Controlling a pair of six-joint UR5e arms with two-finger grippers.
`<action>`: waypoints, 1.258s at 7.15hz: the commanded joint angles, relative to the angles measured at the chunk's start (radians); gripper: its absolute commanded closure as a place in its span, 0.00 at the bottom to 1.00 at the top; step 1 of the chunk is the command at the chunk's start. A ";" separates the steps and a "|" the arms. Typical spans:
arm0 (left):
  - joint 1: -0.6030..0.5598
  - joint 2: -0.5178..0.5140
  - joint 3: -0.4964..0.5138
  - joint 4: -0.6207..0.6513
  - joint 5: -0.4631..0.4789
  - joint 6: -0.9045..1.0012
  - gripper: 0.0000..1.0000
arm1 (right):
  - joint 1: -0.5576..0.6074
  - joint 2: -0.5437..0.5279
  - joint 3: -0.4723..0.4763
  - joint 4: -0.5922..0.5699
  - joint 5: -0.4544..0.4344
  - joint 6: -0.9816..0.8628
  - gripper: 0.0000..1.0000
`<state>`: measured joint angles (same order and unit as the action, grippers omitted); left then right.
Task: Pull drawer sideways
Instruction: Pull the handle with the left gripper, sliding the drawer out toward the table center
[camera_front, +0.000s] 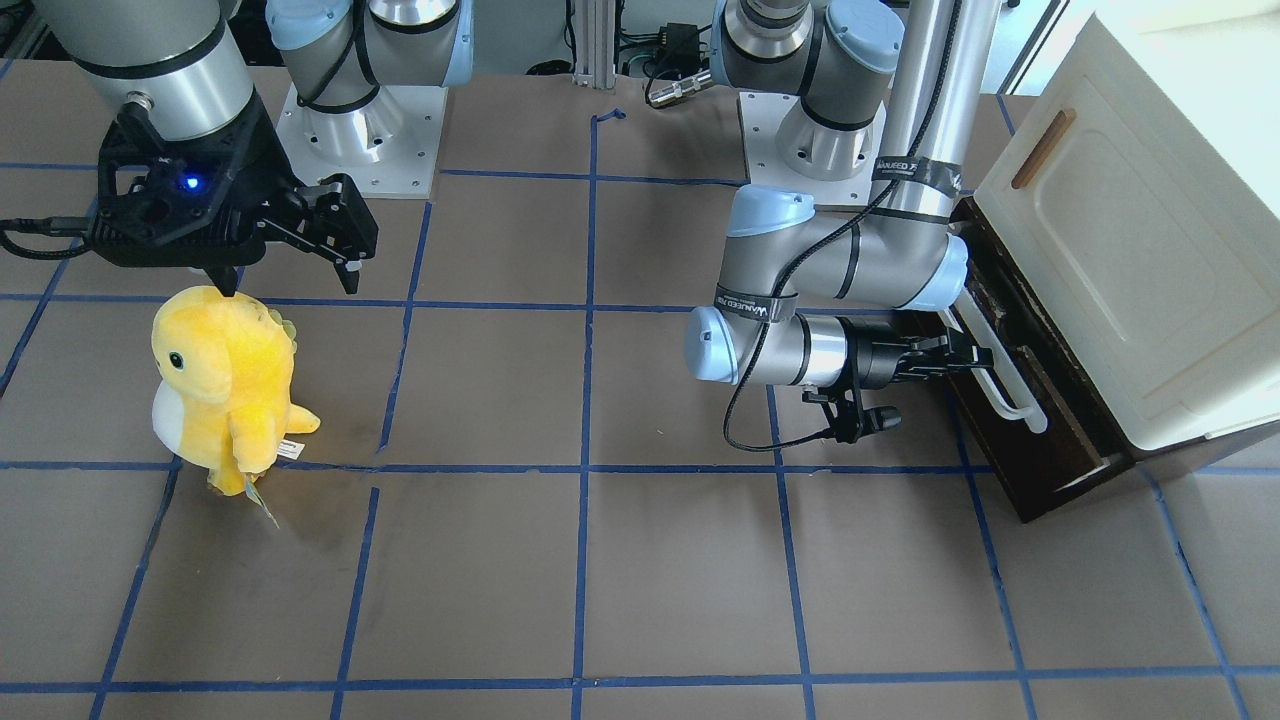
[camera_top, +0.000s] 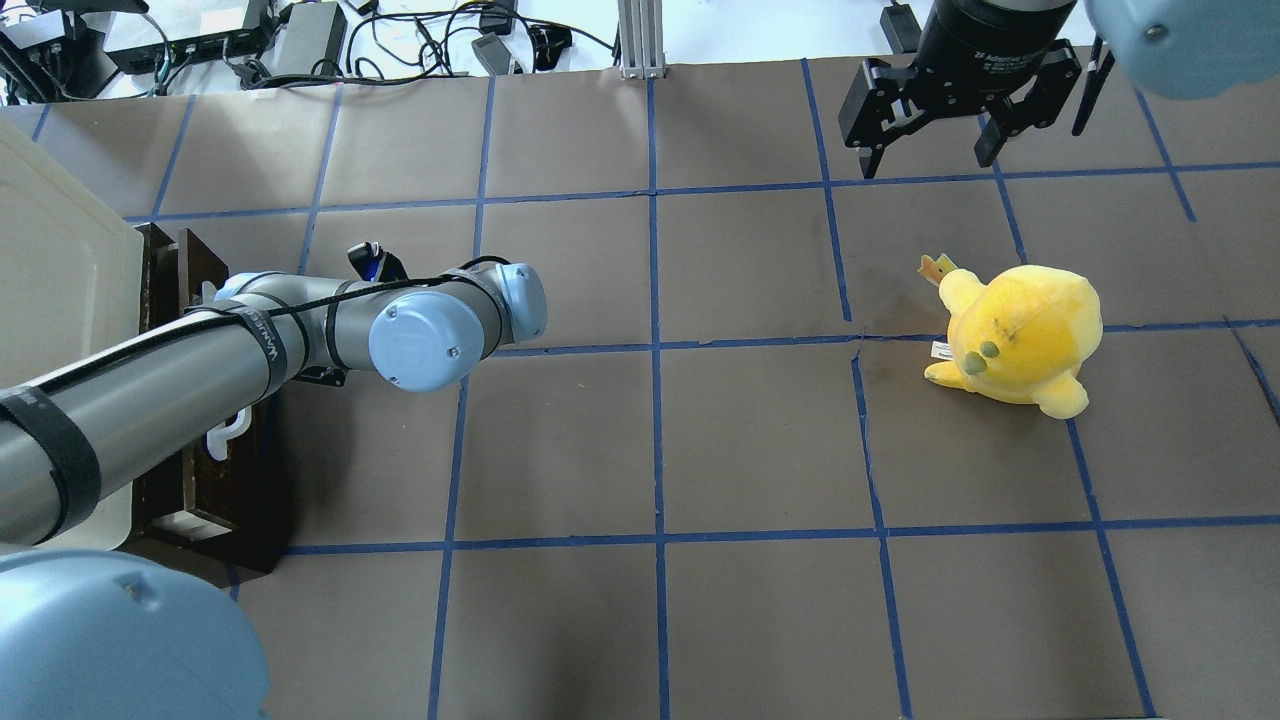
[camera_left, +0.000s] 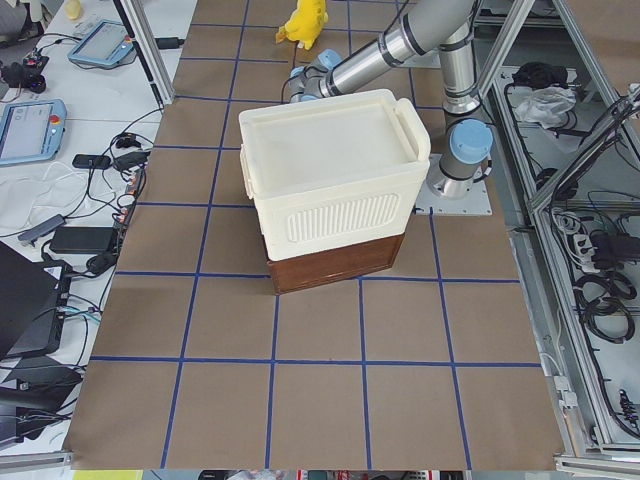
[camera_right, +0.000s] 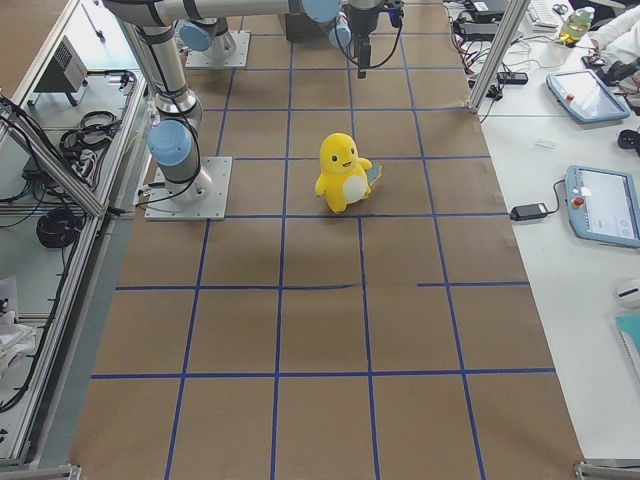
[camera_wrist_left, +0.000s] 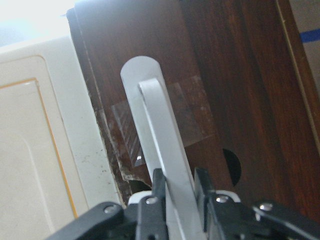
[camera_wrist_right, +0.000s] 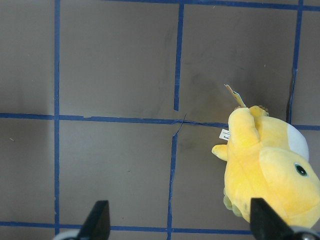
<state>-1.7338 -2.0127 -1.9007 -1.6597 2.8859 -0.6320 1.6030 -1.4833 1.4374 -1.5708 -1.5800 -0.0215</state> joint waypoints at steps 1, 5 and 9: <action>-0.023 0.000 0.003 0.000 0.001 0.000 0.82 | 0.000 0.000 0.000 0.000 0.000 0.000 0.00; -0.061 0.002 0.011 0.009 -0.002 0.015 0.82 | 0.000 0.000 0.000 0.000 0.000 -0.002 0.00; -0.095 0.000 0.012 0.011 -0.010 0.015 0.82 | 0.000 0.000 0.000 0.000 0.000 0.000 0.00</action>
<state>-1.8130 -2.0114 -1.8893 -1.6496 2.8780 -0.6167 1.6030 -1.4834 1.4374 -1.5708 -1.5800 -0.0216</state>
